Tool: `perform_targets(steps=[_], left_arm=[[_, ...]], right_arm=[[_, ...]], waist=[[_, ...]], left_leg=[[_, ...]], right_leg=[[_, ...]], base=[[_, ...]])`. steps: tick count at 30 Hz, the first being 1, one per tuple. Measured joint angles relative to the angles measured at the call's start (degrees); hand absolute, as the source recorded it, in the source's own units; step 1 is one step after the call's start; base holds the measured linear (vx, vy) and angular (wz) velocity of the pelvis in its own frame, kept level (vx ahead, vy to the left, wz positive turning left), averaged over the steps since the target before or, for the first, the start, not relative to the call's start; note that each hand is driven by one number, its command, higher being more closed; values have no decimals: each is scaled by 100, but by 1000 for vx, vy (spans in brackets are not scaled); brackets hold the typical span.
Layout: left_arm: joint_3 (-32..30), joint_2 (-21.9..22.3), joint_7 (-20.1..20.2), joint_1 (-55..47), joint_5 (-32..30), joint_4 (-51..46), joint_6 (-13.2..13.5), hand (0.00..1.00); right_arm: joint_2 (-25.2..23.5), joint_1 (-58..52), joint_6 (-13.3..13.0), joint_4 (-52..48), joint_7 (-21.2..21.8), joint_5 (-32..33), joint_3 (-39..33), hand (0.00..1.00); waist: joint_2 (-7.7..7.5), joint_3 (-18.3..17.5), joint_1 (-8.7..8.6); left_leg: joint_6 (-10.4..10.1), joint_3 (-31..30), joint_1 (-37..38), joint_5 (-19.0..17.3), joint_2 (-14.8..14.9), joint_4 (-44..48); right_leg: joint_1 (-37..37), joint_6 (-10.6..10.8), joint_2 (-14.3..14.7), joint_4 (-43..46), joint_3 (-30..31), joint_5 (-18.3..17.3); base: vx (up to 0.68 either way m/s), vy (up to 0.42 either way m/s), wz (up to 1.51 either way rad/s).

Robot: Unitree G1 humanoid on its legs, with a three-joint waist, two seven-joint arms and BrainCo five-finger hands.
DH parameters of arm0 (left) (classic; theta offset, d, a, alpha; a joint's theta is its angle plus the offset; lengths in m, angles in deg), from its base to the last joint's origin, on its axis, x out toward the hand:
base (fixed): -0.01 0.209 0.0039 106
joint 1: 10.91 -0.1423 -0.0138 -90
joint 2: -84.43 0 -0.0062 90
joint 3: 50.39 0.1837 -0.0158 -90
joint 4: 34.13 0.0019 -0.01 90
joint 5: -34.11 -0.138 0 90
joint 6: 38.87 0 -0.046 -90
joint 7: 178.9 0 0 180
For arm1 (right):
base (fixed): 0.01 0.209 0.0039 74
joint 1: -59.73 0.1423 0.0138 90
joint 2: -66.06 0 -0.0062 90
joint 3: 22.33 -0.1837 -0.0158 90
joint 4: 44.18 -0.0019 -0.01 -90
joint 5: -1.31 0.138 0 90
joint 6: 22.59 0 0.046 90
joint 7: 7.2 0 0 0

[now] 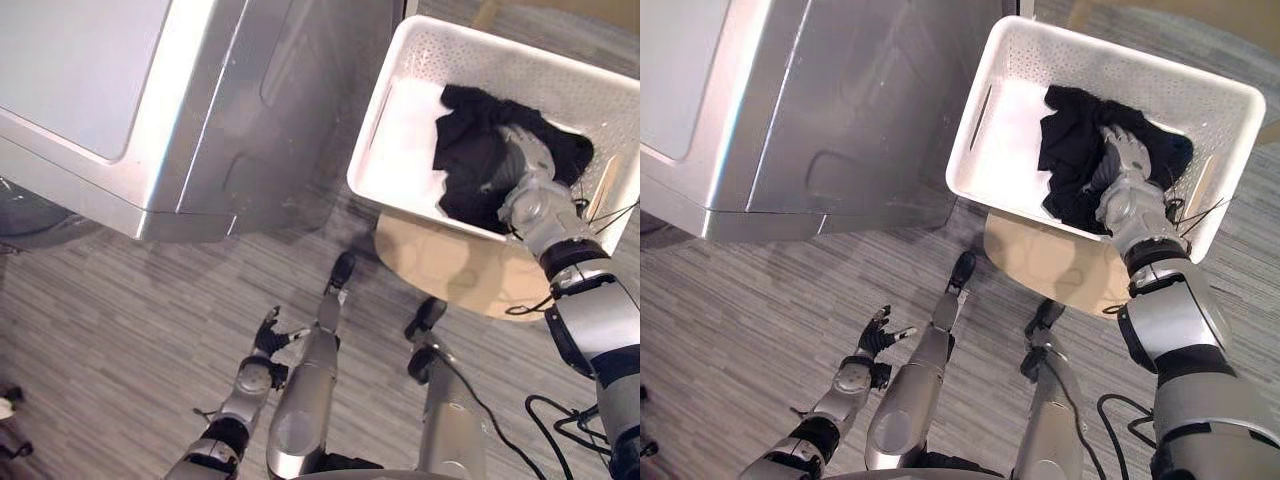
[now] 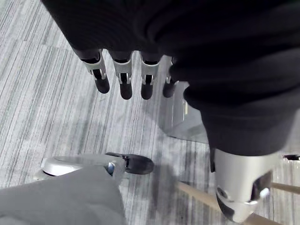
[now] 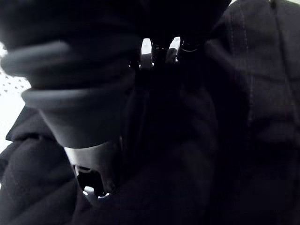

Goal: Pick up the laundry basket with both hands and put the clothes into the washing machine.

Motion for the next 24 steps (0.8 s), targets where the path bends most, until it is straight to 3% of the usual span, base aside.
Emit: perform_targets(steps=[4, 10, 14, 18, 24], left_arm=[[147, 140, 4, 10, 124, -119, 87, 0], [155, 179, 10, 19, 123, -118, 85, 0], [140, 128, 16, 19, 121, -131, 66, 0], [64, 63, 19, -29, 107, -149, -11, 0], [-159, -119, 131, -281, 77, -142, -48, 0]], right_arm=[[101, 65, 25, -112, -16, 68, 122, 100], [72, 79, -26, -396, 218, 770, 76, 100], [-170, -250, -13, -915, 371, 1205, -283, 100], [-337, -619, -132, -2218, 308, 1805, -944, 100], [-1194, -1692, -445, -3558, 187, 2961, -1836, 100]], waist=[[-8, 5, -1], [-50, 32, -10], [-101, 70, -49], [-120, 77, -261], [-414, -109, -487]], left_leg=[[-3, 9, -4, -2, -83, -1], [-44, 29, 106, 32, -43, 0], [-45, 85, 476, 31, 26, -4], [-25, 171, 858, -23, 69, -8], [122, 375, 1224, -175, 123, -9]], right_leg=[[-174, 6, -132, 411, 157, -249], [-131, -14, -87, 459, 236, -272], [320, -57, 29, 255, 264, -239], [766, -24, 101, 24, 296, -181], [1232, 123, 241, -422, 447, -63]], base=[[8, -72, 13], [-6, -94, -5], [2, -83, -2], [-33, -49, -6], [-11, -18, -13]])
